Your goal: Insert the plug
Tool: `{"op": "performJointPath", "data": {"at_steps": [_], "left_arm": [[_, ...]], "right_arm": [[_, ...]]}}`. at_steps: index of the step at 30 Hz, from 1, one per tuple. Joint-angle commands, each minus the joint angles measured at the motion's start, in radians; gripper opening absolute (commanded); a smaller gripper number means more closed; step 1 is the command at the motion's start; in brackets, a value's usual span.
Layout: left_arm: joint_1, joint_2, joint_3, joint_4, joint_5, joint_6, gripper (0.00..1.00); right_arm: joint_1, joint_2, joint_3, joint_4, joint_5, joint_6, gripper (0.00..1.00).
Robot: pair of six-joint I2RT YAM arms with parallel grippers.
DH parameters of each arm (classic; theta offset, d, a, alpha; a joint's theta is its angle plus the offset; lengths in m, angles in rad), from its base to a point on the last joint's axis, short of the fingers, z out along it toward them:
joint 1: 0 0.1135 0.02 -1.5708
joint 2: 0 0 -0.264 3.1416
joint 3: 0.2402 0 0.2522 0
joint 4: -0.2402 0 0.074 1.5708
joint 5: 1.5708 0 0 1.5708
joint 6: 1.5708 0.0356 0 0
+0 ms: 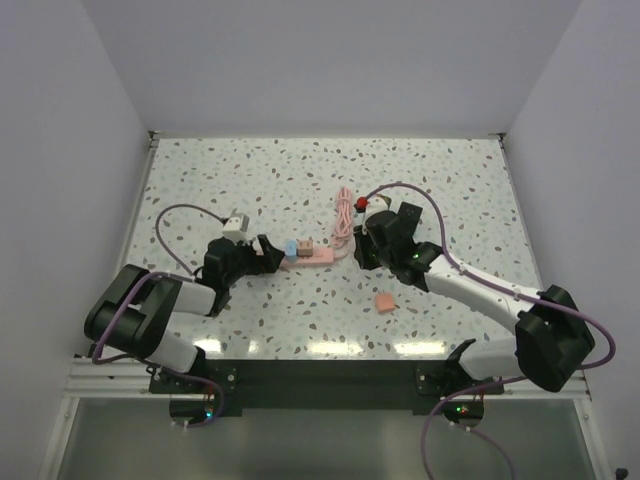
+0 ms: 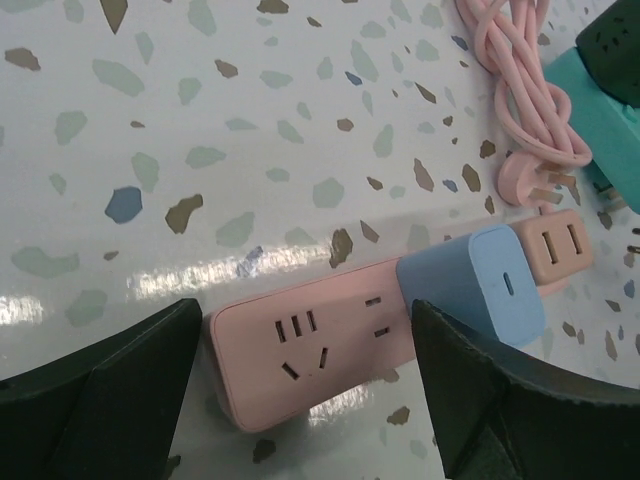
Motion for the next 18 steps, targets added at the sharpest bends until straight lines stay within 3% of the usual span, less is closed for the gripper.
{"op": "performJointPath", "data": {"at_steps": [1,8,18], "left_arm": [[-0.005,-0.06,-0.093,0.118,0.116,-0.073,0.9],[-0.129,-0.143,-0.144,0.08,0.105,-0.086,0.88],[-0.36,-0.186,-0.187,0.167,0.073,-0.17,0.87]], "right_arm": [[-0.005,-0.002,0.007,0.068,-0.01,0.007,0.0],[-0.005,-0.016,-0.002,0.06,-0.017,0.01,0.0],[0.005,-0.14,-0.013,-0.067,-0.069,0.007,0.0]]}}
